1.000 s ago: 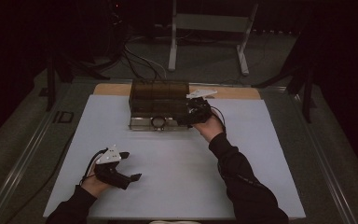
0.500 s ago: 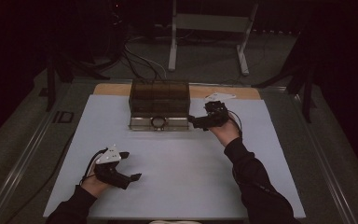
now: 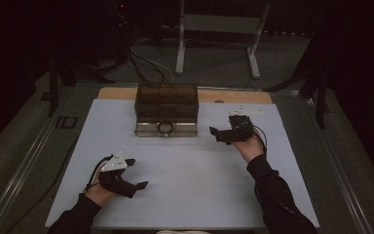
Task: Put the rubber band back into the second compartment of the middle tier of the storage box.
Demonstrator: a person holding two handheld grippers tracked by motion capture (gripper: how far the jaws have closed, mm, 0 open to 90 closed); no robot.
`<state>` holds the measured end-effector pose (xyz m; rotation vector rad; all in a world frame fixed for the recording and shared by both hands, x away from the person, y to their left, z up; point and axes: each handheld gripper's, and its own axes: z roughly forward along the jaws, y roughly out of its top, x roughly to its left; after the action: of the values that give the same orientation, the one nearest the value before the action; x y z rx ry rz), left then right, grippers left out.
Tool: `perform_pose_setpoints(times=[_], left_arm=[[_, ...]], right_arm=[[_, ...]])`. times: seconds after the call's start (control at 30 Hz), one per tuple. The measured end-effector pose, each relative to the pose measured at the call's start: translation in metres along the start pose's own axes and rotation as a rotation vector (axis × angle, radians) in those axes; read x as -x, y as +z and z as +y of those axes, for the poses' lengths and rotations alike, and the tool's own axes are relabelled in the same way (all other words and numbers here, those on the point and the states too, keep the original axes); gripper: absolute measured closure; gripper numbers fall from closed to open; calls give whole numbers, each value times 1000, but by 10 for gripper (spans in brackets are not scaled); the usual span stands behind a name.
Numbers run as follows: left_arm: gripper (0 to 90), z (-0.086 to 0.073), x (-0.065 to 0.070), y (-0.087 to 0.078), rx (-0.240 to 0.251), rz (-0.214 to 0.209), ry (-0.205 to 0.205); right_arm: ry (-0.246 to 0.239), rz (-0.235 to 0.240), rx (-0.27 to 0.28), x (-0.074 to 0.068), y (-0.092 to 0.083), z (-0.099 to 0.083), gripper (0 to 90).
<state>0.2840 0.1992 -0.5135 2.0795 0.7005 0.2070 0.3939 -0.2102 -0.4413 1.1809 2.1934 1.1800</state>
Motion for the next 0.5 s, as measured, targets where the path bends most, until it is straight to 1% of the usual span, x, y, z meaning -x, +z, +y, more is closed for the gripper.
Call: perform_pose_setpoints(times=[0.07,0.27,0.43,0.5], left_arm=[[27,0,0,0,0,2,1],[26,0,0,1,-2,3,3],[26,0,1,1,-2,2,3],[27,0,1,1,-4,2,6]], right_arm=[[6,5,-6,4,-2,-6,35],[45,-11,-12,13,-10,-24,35],[64,-8,-17,17,-14,-39,34],[73,-8,-9,18,-17,-44,34]])
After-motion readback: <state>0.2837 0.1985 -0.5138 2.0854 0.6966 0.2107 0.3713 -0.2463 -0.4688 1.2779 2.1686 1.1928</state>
